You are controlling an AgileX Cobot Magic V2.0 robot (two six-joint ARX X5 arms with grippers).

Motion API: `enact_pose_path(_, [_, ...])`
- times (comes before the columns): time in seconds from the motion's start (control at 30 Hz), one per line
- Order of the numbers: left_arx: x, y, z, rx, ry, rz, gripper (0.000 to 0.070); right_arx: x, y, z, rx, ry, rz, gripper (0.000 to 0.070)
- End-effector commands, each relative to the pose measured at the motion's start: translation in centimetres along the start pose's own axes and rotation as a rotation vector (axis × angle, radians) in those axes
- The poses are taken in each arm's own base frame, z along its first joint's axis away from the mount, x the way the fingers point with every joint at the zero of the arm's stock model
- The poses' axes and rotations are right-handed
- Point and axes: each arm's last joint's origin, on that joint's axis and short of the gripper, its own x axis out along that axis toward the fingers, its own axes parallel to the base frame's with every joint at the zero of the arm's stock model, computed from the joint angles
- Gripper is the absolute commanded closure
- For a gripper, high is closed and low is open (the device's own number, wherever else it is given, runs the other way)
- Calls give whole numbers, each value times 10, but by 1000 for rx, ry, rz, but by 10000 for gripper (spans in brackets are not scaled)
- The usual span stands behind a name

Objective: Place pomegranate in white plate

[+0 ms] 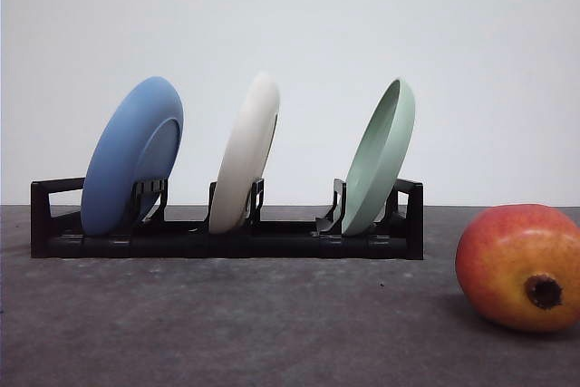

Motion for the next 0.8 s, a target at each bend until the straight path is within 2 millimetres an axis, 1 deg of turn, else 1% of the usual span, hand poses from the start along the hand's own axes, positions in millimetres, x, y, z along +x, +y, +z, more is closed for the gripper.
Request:
enact_pose_path(0.0, [-3,-2,6,33,-25,-9,625,-3,2,5,-19,-23,5,686])
enact_pose_path(0.03, [-3,-2,6,32,-25,-9,560,-3,2,5,-16,-23,5,638])
enact_pose_path(0.07, [-3,-2,6,32,-25,-9,492,-3,2,5,-13,-23,5,559])
enact_pose_path(0.13, [-3,-2,6,32,-25,-9,329,-3,1,5,-5,-23,6,361])
enact_pose_path(0.17, [-3,-2,6,32,-25,-9,260,-3,1,5,1,-23,5,289])
enact_pose_path(0.2, [-3,-2,6,32,-25,-9,205,-3,1,5,7,-23,6,259])
enact_pose_path(0.23, [-3,-2,6,32,-25,-9,161,-3,1,5,9,-23,6,256])
enact_pose_path(0.27, [-3,-2,6,32,-25,-9,138,-3,1,5,9,-22,6,256])
enact_pose_path(0.53, [-3,-2,7,35,-32,-10,143,-3,1,5,30,-22,7,256])
enact_pose_path(0.77, [1,-6,13,36,-42,-52,145,-3,2,5,35,-21,9,256])
